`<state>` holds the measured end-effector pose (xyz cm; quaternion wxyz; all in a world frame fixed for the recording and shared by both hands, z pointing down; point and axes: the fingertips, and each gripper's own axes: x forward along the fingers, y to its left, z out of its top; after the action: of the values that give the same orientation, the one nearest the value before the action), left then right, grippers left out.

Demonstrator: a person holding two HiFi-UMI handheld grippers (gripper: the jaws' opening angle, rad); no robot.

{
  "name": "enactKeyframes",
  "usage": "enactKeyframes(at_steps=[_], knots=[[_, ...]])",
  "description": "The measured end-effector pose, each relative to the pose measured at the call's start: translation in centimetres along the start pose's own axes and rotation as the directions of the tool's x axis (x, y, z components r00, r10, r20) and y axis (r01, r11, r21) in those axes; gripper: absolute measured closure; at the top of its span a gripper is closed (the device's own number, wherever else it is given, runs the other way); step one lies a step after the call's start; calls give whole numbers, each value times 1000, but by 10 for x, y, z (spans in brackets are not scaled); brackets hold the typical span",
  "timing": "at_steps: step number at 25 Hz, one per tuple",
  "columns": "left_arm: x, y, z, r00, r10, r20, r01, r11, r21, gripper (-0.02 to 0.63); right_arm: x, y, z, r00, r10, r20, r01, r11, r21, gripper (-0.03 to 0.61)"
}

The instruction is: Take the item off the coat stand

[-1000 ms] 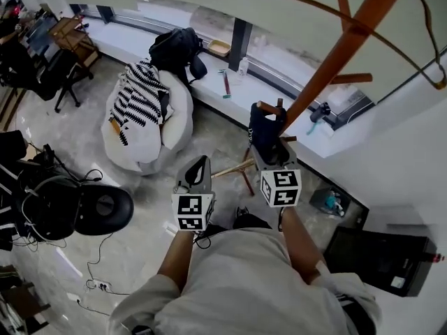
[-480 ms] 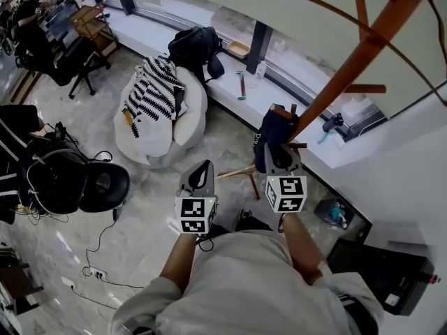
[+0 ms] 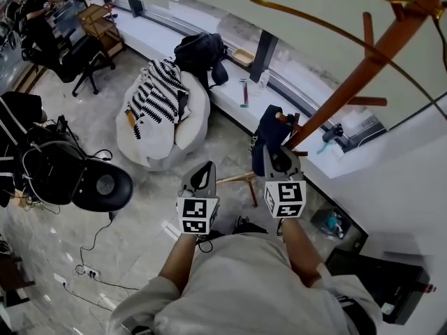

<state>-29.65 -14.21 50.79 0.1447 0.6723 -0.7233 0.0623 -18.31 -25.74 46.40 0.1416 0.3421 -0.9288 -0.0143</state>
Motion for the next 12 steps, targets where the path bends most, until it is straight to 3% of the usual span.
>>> enactKeyframes(at_steps=[12], knots=[[-25,29,1,995,90,35,-88,995,-35,603,18,30,28,996,84,40,-82,996,-41,522]])
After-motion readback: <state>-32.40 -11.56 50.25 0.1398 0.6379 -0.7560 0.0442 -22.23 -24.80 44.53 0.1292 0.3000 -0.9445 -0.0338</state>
